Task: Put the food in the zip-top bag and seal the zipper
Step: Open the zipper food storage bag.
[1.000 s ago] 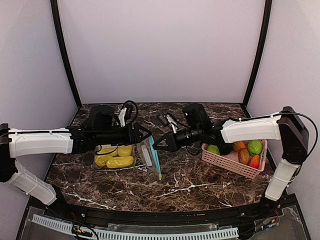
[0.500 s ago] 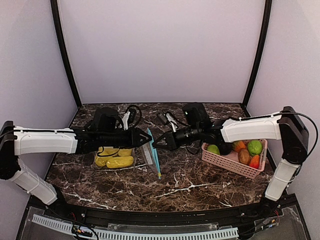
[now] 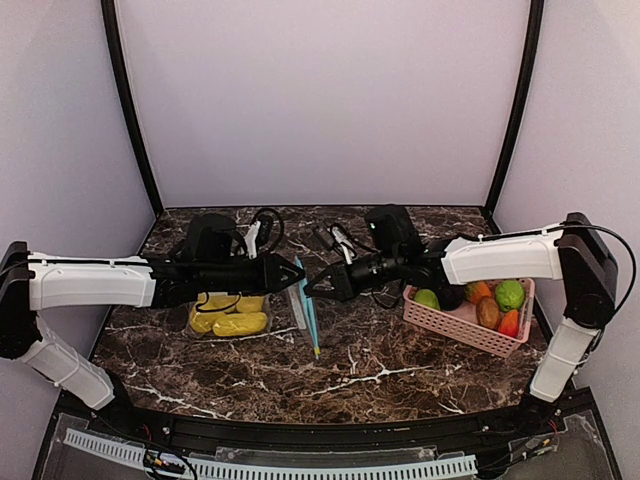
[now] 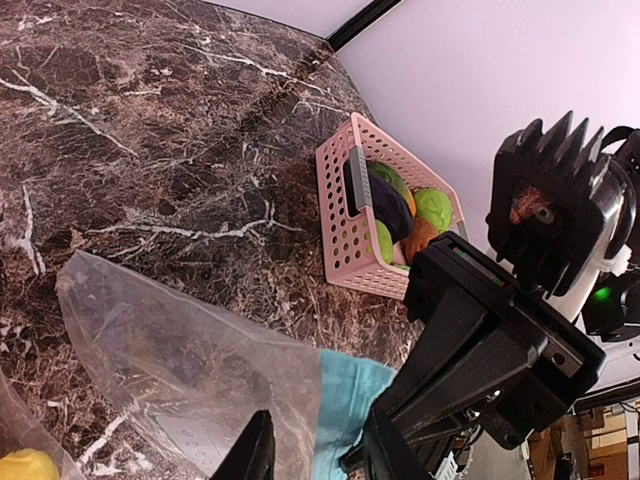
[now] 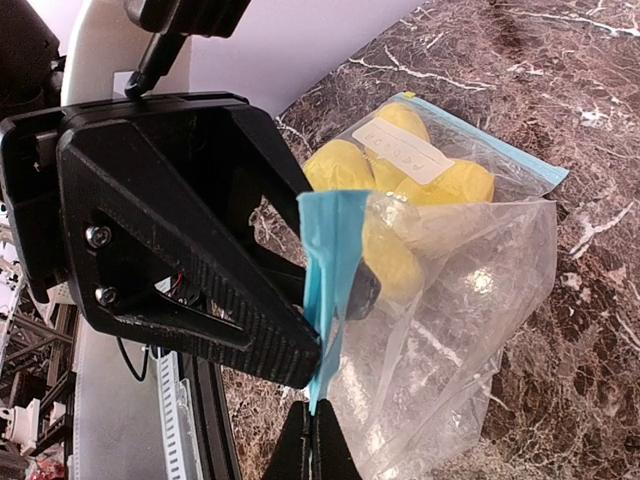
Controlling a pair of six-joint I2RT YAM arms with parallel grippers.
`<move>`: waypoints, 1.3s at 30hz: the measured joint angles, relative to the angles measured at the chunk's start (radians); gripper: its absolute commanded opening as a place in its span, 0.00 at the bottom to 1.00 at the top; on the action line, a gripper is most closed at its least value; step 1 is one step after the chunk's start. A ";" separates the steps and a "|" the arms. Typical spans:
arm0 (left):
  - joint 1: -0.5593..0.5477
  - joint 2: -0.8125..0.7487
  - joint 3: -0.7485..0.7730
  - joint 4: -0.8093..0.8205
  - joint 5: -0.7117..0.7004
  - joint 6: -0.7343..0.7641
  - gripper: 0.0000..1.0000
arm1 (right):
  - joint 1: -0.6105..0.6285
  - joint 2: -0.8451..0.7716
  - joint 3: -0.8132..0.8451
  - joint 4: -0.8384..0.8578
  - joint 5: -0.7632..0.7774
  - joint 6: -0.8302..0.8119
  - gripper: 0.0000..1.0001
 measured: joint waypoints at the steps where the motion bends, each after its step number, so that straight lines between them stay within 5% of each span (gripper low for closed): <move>1: 0.000 0.000 0.000 0.005 0.000 -0.001 0.30 | 0.000 0.000 0.000 0.000 -0.002 0.000 0.00; 12: 0.000 0.003 0.000 0.037 0.007 -0.004 0.02 | 0.000 0.000 0.009 -0.010 -0.004 -0.002 0.00; 28: 0.000 0.003 -0.019 0.022 -0.003 0.005 0.01 | 0.000 -0.018 -0.041 -0.023 0.104 0.020 0.00; 36: 0.000 -0.027 0.006 -0.137 -0.098 0.091 0.01 | 0.002 -0.066 -0.049 -0.046 0.198 0.031 0.00; 39: -0.001 -0.040 0.018 -0.181 -0.127 0.121 0.09 | 0.003 -0.073 -0.049 -0.052 0.229 0.035 0.00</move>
